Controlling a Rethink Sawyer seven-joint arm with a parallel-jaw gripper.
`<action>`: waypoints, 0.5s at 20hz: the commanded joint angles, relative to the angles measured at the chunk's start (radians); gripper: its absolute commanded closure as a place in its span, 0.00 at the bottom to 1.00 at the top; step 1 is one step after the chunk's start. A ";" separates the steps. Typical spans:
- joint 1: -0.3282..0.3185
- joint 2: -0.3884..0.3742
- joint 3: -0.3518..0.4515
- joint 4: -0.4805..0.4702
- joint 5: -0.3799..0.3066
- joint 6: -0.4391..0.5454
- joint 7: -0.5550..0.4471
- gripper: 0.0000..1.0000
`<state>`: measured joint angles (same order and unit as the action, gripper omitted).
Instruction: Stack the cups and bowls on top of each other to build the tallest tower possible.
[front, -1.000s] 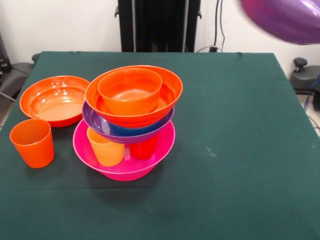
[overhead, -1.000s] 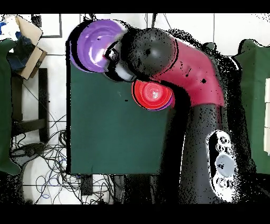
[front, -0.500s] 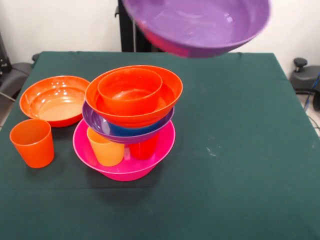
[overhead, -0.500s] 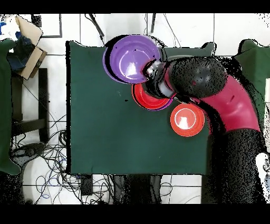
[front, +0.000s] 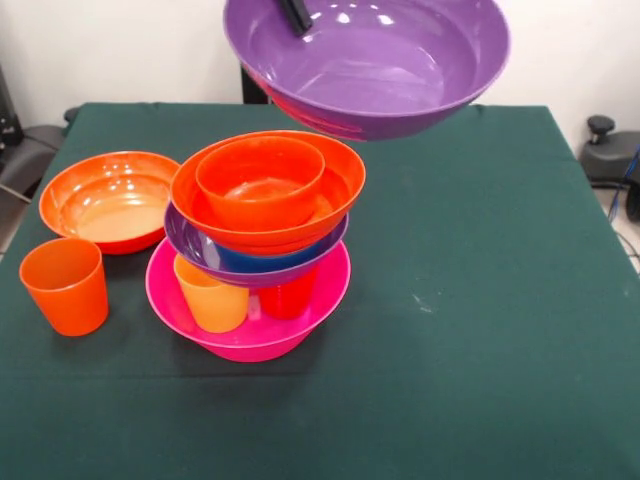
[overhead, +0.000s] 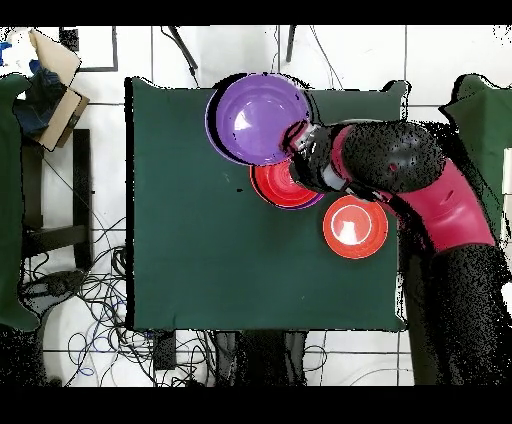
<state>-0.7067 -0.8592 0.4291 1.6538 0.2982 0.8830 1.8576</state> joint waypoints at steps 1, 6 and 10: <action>-0.038 0.073 0.183 0.119 -0.083 -0.071 -0.317 1.00; -0.096 0.050 0.242 0.171 -0.109 -0.078 -0.299 1.00; -0.169 0.059 0.323 0.217 -0.130 -0.105 -0.308 1.00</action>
<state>-0.8283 -0.8369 0.6054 1.7466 0.2350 0.8674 1.8435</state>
